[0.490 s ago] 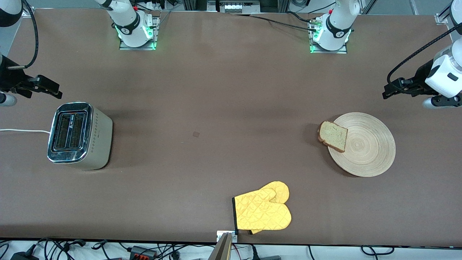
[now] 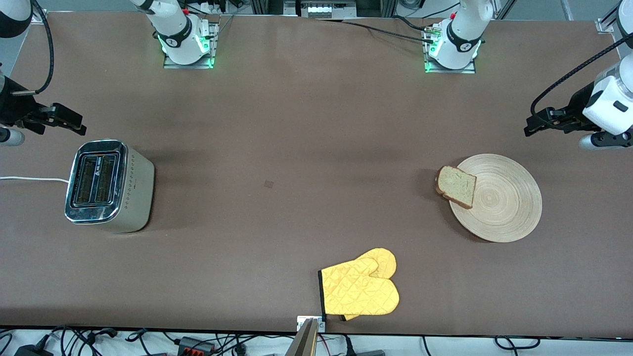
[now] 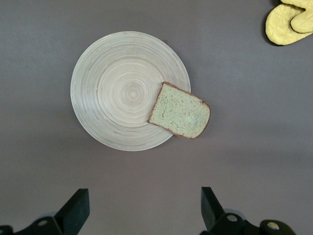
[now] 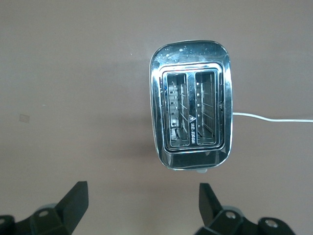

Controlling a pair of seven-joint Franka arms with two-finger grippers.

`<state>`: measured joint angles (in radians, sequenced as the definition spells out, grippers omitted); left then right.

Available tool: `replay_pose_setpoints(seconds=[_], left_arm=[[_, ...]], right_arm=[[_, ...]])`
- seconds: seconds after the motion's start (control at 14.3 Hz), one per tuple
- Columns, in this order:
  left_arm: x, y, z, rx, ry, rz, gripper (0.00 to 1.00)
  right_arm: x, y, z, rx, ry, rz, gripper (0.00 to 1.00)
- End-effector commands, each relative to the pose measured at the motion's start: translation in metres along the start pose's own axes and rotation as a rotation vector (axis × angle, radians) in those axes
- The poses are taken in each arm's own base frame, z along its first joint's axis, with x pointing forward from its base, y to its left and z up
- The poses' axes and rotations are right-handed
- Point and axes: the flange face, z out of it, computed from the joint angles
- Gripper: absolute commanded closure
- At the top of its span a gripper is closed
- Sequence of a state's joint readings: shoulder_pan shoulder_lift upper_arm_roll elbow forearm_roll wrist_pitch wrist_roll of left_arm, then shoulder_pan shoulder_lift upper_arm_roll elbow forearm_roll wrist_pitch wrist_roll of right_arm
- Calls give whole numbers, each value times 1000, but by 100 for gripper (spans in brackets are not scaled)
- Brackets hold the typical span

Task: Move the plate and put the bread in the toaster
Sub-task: 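Reach the left gripper toward the wooden plate rim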

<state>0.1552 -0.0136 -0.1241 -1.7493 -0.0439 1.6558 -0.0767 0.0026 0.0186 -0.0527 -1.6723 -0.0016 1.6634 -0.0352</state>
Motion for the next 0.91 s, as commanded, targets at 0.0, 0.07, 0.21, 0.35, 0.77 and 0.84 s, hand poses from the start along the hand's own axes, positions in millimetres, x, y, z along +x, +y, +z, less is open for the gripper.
replay_pose_setpoints(seconds=[0.0,0.07,0.21,0.35,0.77,0.84], left_arm=[[27,-12,1,-16,-61,-8,0],[35,-30,7,-57,-69,-5,0],[58,-79,42,-169,-79,28,0],[80,-125,84,-222,-37,167,0],[91,-253,237,-476,-79,176,0],[92,-268,258,-528,-65,184,0]], right_arm=[[-5,0,-1,-4,0,-3,0],[-5,0,-1,-4,0,1,0],[-7,0,-4,-2,3,2,0],[-7,0,-5,-3,3,2,0],[-7,1,-2,-2,-5,5,0],[-6,1,-1,-3,-5,5,0]])
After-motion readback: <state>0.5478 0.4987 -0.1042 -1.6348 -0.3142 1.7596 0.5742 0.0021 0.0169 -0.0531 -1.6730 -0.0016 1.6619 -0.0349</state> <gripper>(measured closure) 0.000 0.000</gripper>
